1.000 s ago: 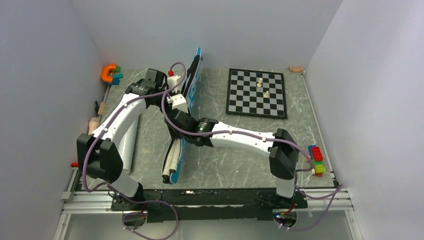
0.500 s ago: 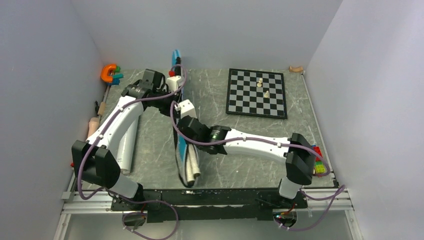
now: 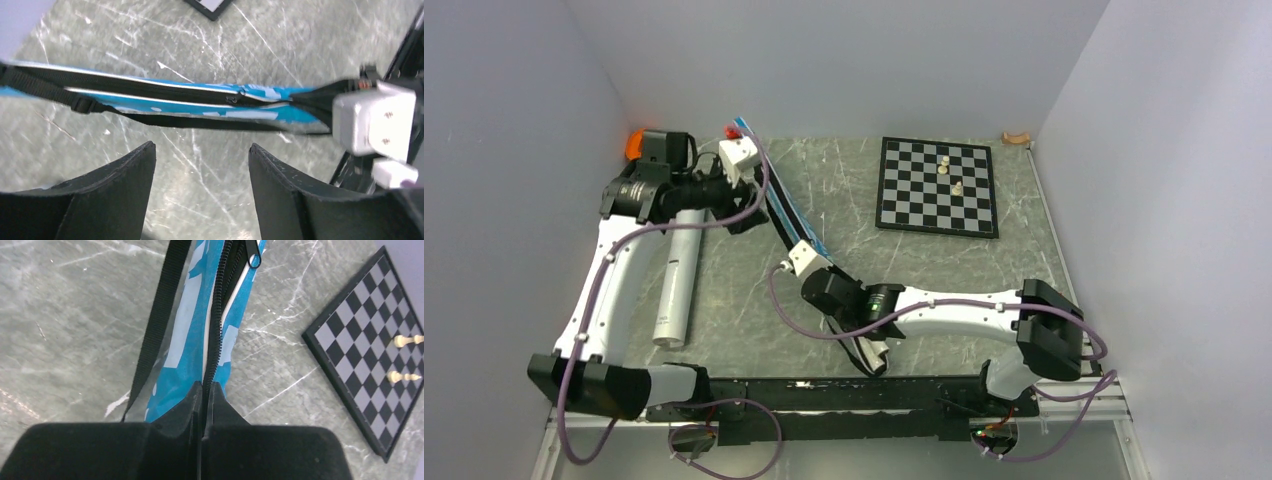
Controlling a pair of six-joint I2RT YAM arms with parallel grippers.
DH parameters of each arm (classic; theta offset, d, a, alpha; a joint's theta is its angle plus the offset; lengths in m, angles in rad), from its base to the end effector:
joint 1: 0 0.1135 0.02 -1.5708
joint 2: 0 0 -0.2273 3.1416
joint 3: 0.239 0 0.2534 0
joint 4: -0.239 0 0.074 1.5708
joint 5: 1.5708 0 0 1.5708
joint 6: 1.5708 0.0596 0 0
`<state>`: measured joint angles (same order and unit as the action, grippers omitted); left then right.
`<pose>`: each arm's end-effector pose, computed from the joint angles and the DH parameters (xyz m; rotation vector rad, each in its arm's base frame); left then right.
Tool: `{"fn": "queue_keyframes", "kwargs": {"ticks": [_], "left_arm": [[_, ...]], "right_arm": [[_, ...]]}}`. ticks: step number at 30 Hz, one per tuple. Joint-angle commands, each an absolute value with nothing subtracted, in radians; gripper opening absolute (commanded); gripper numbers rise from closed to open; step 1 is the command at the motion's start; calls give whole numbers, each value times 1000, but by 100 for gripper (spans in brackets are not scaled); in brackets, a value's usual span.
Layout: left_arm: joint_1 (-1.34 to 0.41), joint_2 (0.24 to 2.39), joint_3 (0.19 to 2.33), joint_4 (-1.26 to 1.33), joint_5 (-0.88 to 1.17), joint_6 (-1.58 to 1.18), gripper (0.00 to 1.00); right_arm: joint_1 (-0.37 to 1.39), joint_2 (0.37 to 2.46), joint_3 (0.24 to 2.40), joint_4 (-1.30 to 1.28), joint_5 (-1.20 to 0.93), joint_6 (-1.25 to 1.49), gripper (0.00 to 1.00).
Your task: Pack up the badminton gear
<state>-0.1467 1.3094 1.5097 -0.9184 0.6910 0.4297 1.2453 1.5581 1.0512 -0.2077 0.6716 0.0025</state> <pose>0.2723 -0.0786 0.3619 0.9431 1.9511 -0.6251 0.1479 0.3222 0.1946 -0.9431 1.8871 -0.0348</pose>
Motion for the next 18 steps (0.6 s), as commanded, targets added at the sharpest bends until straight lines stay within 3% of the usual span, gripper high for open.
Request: {"fn": "queue_keyframes", "kwargs": {"ticks": [1, 6, 8, 12, 14, 15, 17, 18], "left_arm": [[-144, 1218, 1442, -1025, 847, 862, 71], [-141, 1147, 1349, -987, 769, 994, 75], [-127, 1130, 1346, -927, 744, 962, 70], [-67, 1092, 1308, -785, 778, 854, 51], [-64, 1101, 1295, -832, 797, 934, 51], [-66, 1114, 1298, -876, 803, 987, 56], [-71, 1147, 1304, -935, 781, 1057, 95], [-72, 1159, 1300, -946, 764, 1076, 99]], "right_arm": [[1252, 1471, 1003, -84, 722, -146, 0], [1280, 1422, 933, -7, 777, -240, 0], [1285, 1402, 912, 21, 782, -268, 0], [1294, 1379, 872, 58, 790, -321, 0], [1297, 1379, 867, 58, 799, -328, 0], [1296, 1376, 865, 58, 798, -330, 0], [1295, 1365, 860, 61, 783, -325, 0], [1296, 1356, 858, 64, 775, -318, 0]]}}
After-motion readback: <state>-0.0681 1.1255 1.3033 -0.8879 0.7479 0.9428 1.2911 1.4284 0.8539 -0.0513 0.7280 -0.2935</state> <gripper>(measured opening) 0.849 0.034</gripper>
